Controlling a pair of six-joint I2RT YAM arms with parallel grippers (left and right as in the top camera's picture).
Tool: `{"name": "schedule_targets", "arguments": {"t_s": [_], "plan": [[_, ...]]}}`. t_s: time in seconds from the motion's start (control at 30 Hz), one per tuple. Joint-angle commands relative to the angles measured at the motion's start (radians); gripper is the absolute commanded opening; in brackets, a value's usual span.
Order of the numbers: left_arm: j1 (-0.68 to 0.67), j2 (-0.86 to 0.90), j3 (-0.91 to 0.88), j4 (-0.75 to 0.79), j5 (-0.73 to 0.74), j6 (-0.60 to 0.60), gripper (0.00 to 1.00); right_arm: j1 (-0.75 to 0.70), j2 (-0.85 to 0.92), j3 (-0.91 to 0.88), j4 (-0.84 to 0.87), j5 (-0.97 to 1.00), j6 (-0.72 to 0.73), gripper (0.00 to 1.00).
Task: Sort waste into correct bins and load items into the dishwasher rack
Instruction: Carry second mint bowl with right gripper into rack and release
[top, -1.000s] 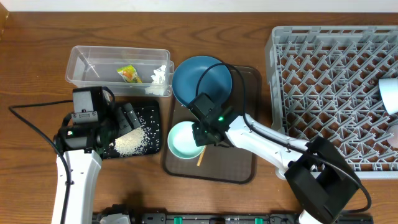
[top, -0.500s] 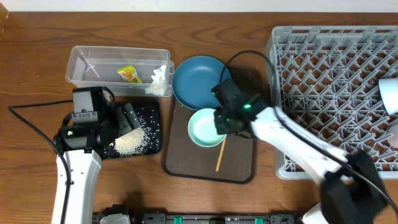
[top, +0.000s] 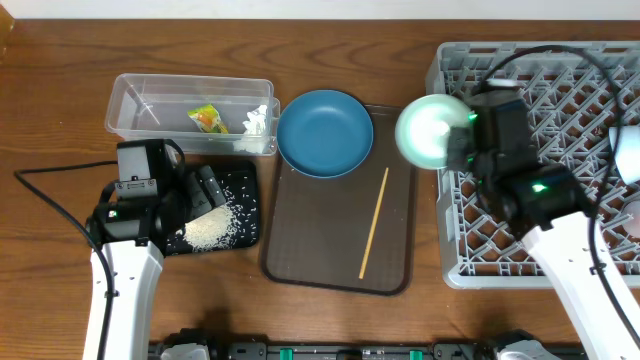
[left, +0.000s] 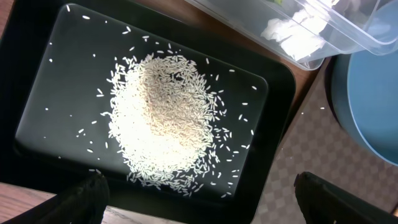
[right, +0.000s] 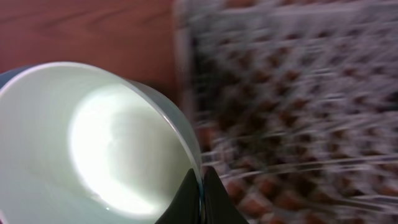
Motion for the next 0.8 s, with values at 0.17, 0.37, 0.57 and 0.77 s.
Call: {"name": "schedule_targets", "arguments": {"t_s": [0.17, 0.37, 0.57, 0.77], "plan": [[0.004, 0.002, 0.009, -0.003, -0.012, -0.001, 0.98, -0.172, 0.010, -0.002, 0.130, 0.270, -0.136, 0.01], [0.004, 0.002, 0.009, -0.003, -0.012, -0.001, 0.97, -0.280, 0.039, 0.000, 0.395, 0.483, -0.376, 0.01], [0.004, 0.002, 0.009, -0.003, -0.012, -0.001, 0.98, -0.346, 0.146, 0.000, 0.711, 0.617, -0.668, 0.01], [0.004, 0.002, 0.009, -0.003, -0.012, -0.001, 0.98, -0.415, 0.273, 0.000, 0.911, 0.617, -0.904, 0.01]]}}
